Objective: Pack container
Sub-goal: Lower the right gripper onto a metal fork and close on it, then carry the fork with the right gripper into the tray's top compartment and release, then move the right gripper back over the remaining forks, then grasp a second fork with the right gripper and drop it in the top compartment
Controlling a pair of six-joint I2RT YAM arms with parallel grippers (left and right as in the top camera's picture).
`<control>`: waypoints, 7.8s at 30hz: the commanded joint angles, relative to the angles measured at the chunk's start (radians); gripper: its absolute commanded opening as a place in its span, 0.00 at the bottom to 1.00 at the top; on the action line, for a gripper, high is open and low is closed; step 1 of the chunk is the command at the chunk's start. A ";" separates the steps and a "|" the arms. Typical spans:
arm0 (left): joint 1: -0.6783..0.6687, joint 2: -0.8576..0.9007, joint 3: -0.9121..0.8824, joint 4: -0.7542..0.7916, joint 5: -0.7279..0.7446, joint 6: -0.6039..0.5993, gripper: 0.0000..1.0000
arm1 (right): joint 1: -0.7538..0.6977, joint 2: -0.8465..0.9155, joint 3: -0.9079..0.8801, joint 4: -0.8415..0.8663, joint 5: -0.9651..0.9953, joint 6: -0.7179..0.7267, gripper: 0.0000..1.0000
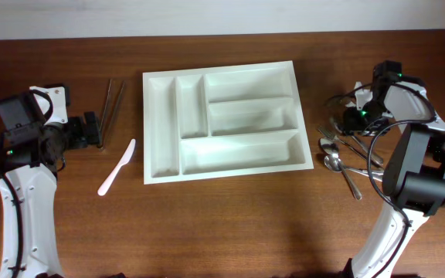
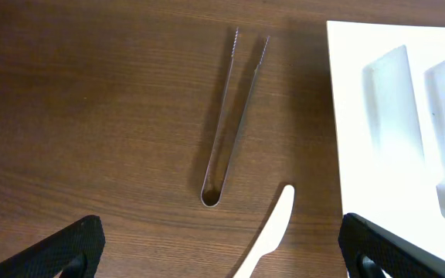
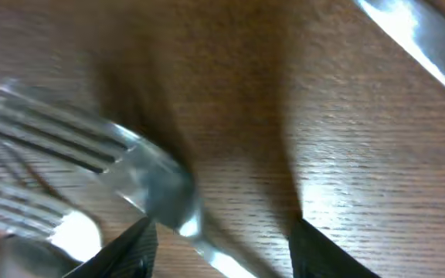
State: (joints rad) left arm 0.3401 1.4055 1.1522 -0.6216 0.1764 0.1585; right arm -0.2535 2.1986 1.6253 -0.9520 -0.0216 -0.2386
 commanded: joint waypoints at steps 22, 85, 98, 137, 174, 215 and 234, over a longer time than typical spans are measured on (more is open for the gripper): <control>0.003 0.005 0.025 0.000 0.018 0.015 0.99 | 0.005 0.017 -0.067 0.030 0.076 0.240 0.15; 0.003 0.005 0.025 0.000 0.018 0.015 0.99 | 0.593 -0.024 0.454 -0.114 -0.119 -0.988 0.04; 0.003 0.005 0.025 0.000 0.018 0.015 0.99 | 0.528 0.045 0.454 0.077 -0.241 -0.988 0.04; 0.003 0.005 0.025 0.000 0.018 0.015 0.99 | 0.256 -0.136 0.646 -0.272 -0.124 0.180 0.16; 0.003 0.005 0.025 0.000 0.018 0.015 0.99 | 0.029 -0.060 -0.120 -0.019 -0.093 0.484 0.39; 0.003 0.005 0.025 0.000 0.018 0.015 0.99 | 0.510 -0.102 0.529 -0.200 -0.118 -0.671 0.04; 0.003 0.005 0.025 0.000 0.018 0.015 0.99 | 0.543 0.201 0.527 0.105 -0.116 -0.962 0.04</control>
State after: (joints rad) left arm 0.3401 1.4059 1.1526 -0.6247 0.1799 0.1585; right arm 0.2840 2.3718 2.1468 -0.8627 -0.1326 -1.1999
